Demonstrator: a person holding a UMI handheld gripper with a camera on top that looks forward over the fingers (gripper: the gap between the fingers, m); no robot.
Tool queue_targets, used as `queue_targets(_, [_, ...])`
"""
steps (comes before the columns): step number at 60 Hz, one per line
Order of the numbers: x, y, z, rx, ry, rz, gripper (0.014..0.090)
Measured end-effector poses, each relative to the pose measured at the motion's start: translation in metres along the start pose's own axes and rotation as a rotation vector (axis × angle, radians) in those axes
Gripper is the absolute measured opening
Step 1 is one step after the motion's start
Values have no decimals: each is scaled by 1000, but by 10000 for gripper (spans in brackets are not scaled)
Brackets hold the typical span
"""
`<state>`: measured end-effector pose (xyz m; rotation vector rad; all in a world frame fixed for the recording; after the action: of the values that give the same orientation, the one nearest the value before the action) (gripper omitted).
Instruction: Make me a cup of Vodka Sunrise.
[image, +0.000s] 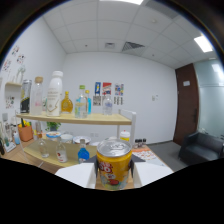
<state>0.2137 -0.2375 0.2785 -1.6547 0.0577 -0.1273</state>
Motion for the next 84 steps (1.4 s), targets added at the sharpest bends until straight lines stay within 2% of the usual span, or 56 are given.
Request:
queue_targets(13, [67, 117, 31, -177, 67, 186, 511])
queue_targets(30, [69, 215, 57, -353, 57, 254, 511])
queue_targets(36, [66, 230, 57, -382, 50, 246, 512])
queue_targets(42, [64, 229, 57, -379, 43, 212, 516])
queue_targets(56, [62, 234, 46, -384, 68, 164, 530])
queue_targets(69, [59, 244, 33, -434, 97, 103, 540])
queue_targets(72, [61, 247, 30, -452, 110, 108, 605])
queue_targets(76, [64, 243, 24, -471, 137, 112, 832])
queue_targets(77, [66, 240, 22, -468, 146, 112, 869])
queue_targets(84, [61, 205, 4, -429, 171, 117, 852])
